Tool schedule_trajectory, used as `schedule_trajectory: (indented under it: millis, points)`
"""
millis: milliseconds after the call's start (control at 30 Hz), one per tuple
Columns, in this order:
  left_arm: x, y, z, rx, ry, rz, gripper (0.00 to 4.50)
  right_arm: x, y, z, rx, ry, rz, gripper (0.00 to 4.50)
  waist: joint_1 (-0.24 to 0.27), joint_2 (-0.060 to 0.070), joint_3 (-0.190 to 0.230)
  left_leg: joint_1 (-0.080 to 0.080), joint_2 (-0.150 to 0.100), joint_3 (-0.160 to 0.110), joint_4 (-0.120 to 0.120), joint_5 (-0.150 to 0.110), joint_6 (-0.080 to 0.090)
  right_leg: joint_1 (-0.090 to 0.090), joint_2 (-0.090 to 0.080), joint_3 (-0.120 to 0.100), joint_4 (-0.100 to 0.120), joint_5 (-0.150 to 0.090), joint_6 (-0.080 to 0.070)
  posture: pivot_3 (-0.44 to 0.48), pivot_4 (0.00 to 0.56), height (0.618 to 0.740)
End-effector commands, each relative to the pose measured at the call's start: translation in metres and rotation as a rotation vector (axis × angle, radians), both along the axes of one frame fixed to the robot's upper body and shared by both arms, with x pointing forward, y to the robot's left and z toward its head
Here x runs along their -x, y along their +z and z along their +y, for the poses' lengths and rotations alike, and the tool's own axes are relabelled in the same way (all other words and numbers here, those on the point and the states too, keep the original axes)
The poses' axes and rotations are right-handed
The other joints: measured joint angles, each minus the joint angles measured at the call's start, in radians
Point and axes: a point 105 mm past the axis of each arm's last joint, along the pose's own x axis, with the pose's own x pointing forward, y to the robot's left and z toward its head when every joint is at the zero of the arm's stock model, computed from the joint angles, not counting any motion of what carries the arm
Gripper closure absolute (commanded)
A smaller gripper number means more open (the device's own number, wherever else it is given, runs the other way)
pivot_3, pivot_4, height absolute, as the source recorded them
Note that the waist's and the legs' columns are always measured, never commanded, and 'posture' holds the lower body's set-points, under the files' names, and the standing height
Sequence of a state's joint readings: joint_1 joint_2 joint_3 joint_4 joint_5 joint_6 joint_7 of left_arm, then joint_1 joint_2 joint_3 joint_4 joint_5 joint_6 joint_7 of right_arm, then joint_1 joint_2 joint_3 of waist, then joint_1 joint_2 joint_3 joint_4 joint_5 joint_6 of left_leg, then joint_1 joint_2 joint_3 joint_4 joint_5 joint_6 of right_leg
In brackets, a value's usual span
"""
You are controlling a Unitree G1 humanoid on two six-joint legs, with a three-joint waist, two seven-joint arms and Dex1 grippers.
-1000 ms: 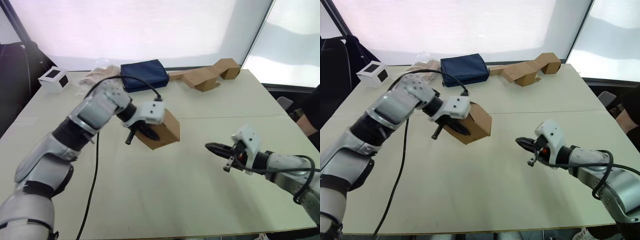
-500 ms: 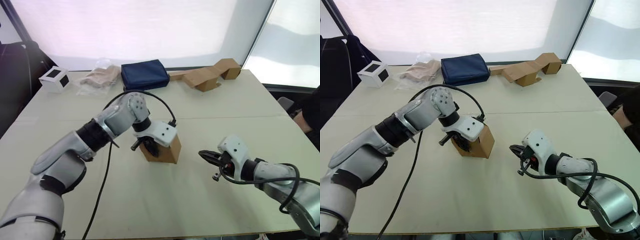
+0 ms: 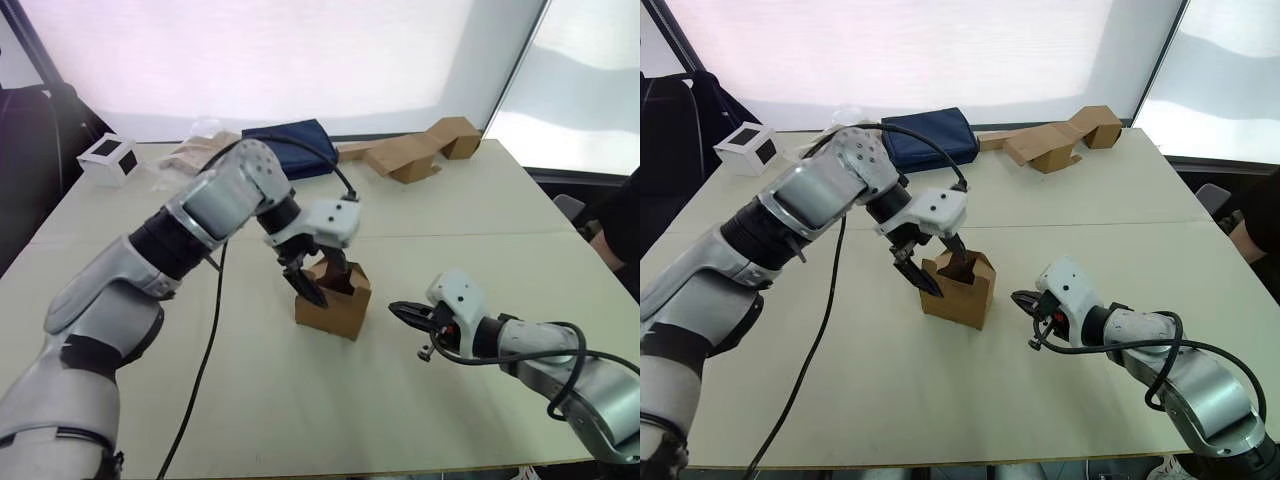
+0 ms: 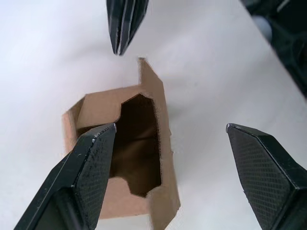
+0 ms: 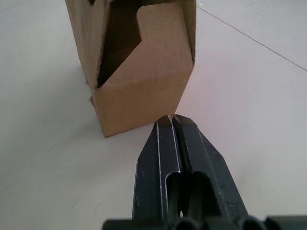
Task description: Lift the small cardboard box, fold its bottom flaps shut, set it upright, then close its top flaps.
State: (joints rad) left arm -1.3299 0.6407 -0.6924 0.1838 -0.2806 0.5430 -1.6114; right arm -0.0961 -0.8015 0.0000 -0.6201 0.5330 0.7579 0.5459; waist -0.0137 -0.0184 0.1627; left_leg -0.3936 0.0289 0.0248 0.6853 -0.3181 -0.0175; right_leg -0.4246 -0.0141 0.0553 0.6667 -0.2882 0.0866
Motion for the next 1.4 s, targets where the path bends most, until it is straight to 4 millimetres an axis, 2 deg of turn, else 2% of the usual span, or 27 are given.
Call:
schedule_trajectory:
  millis: [33, 167, 267, 333, 433, 533, 567, 733, 833, 967, 1067, 1400]
  points:
    - [-0.008, 0.039, 0.004, 0.169, 0.096, -0.06, 0.72, 0.0, 0.006, 0.001, -0.002, 0.018, -0.029, 4.5, 0.0, 0.0, 0.0, 0.0, 0.0, 0.0, 0.0, 0.0, 0.0, 0.0, 0.0, 0.0, 0.0, 0.0, 0.0, 0.0, 0.15, 0.74]
    - [-0.025, 0.055, 0.018, 0.347, 0.262, -0.008, 0.72, 0.003, 0.003, -0.004, 0.006, 0.009, -0.016, 4.5, 0.0, 0.0, 0.0, 0.0, 0.0, 0.0, 0.0, 0.0, 0.0, 0.0, 0.0, 0.0, 0.0, 0.0, 0.0, 0.0, 0.15, 0.74]
    - [-0.044, 0.055, 0.036, 0.509, 0.424, -0.001, 1.39, 0.005, 0.0, -0.003, 0.0, 0.017, 0.0, 4.5, -0.003, 0.001, -0.001, 0.001, 0.0, 0.0, 0.0, 0.0, 0.0, 0.0, 0.0, 0.0, 0.0, 0.0, 0.0, 0.0, 0.15, 0.74]
    - [-0.049, 0.045, 0.049, 0.565, 0.492, -0.003, 2.2, 0.005, -0.002, -0.003, -0.01, 0.022, 0.009, 4.5, -0.004, 0.001, -0.001, 0.001, 0.002, 0.0, 0.0, 0.0, 0.0, 0.0, 0.0, 0.0, 0.002, 0.0, 0.0, 0.0, 0.15, 0.74]
    - [-0.046, 0.02, 0.07, 0.665, 0.544, 0.004, 3.39, 0.003, -0.008, -0.003, -0.003, 0.038, 0.04, 4.5, -0.004, 0.002, -0.001, 0.002, 0.003, 0.001, 0.001, 0.0, 0.0, 0.0, 0.0, 0.001, 0.004, 0.0, 0.0, 0.0, 0.15, 0.74]
    - [-0.047, -0.01, 0.088, 0.636, 0.639, -0.009, 4.34, 0.0, -0.011, -0.001, -0.029, 0.043, 0.068, 4.5, -0.001, 0.001, -0.001, 0.002, 0.003, 0.001, 0.001, 0.0, -0.001, 0.0, -0.002, 0.001, 0.004, 0.0, 0.0, 0.0, 0.15, 0.74]
    - [-0.045, -0.02, 0.092, 0.617, 0.665, -0.021, 4.46, -0.001, -0.011, -0.001, -0.047, 0.04, 0.075, 4.5, 0.001, 0.001, -0.001, 0.001, 0.003, 0.001, 0.001, 0.001, -0.001, 0.0, -0.002, 0.0, 0.004, 0.0, 0.0, 0.0, 0.15, 0.74]
    - [-0.043, -0.076, 0.107, 0.543, 0.805, -0.025, 4.46, -0.006, -0.021, 0.007, -0.075, 0.052, 0.116, 4.5, 0.005, 0.001, -0.001, 0.001, 0.002, 0.001, 0.001, 0.001, -0.001, 0.0, -0.004, 0.0, 0.003, 0.0, 0.0, 0.0, 0.15, 0.74]
    - [-0.042, -0.094, 0.104, 0.536, 0.833, -0.008, 4.46, -0.011, -0.025, 0.01, -0.057, 0.051, 0.12, 4.5, 0.004, 0.001, -0.001, 0.001, 0.002, 0.001, 0.001, 0.001, -0.001, 0.0, -0.004, 0.0, 0.003, 0.0, 0.0, 0.0, 0.15, 0.74]
    - [-0.037, -0.109, 0.094, 0.533, 0.834, 0.023, 4.46, -0.016, -0.032, 0.011, -0.012, 0.058, 0.125, 4.5, 0.004, 0.001, -0.001, 0.001, 0.002, 0.001, 0.001, 0.001, -0.001, 0.0, -0.004, -0.001, 0.003, 0.0, 0.0, 0.0, 0.15, 0.74]
    - [-0.025, -0.12, 0.084, 0.496, 0.772, 0.037, 4.46, -0.017, -0.033, 0.017, 0.0, 0.097, 0.13, 4.5, 0.0, 0.001, -0.001, 0.001, 0.002, 0.001, 0.001, 0.001, -0.001, 0.0, -0.004, -0.001, 0.003, 0.0, 0.0, 0.0, 0.15, 0.74]
    - [0.011, -0.13, 0.067, 0.462, 0.681, 0.131, 4.46, -0.015, -0.042, 0.02, 0.072, 0.143, 0.12, 4.5, 0.001, 0.001, -0.001, 0.002, 0.002, 0.001, 0.001, 0.001, -0.001, 0.0, -0.004, -0.001, 0.004, 0.0, 0.0, 0.0, 0.15, 0.74]
